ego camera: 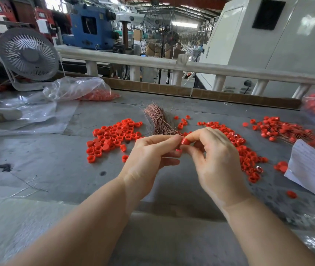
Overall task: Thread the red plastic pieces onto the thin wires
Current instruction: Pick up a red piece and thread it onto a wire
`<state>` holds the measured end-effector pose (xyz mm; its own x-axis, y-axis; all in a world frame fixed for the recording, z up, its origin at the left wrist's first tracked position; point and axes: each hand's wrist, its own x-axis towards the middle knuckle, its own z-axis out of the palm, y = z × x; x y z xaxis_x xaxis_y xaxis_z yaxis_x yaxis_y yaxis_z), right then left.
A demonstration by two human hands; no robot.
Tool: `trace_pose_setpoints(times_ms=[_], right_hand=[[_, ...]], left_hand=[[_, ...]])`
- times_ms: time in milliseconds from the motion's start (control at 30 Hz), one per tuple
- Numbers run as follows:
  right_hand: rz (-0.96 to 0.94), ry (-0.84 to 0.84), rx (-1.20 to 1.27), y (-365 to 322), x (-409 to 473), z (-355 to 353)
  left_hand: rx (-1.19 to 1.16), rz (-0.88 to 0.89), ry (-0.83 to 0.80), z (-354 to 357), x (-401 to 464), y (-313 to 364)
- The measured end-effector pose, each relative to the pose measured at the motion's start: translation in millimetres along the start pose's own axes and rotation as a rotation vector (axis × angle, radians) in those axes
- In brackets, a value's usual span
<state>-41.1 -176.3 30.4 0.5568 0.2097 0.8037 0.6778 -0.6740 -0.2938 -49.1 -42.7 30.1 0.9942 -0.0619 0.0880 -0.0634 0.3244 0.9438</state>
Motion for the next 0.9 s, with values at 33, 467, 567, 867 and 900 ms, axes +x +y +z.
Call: trace_pose_setpoints(times_ms=[33,467,567,867,900], right_hand=[[-0.011,-0.010,0.000,0.5,0.1,-0.5],[0.037,0.018,0.226,-0.5,-2.9,0.0],[0.084,0.042,0.304,-0.4,-1.1,-1.1],[0.164,0.144,0.326,-0.5,2.8,-3.1],[0.176,0.144,0.333,-0.9,3.0,-3.6]], left_hand=[[-0.013,-0.007,-0.001,-0.2,0.8,-0.4],[-0.155,-0.047,-0.059,-4.0,2.8,-2.6],[-0.195,-0.018,-0.059,-2.6,2.4,-2.2],[-0.300,0.023,-0.128,-1.9,3.8,-1.8],[-0.297,0.031,-0.137,-1.9,3.6,-1.5]])
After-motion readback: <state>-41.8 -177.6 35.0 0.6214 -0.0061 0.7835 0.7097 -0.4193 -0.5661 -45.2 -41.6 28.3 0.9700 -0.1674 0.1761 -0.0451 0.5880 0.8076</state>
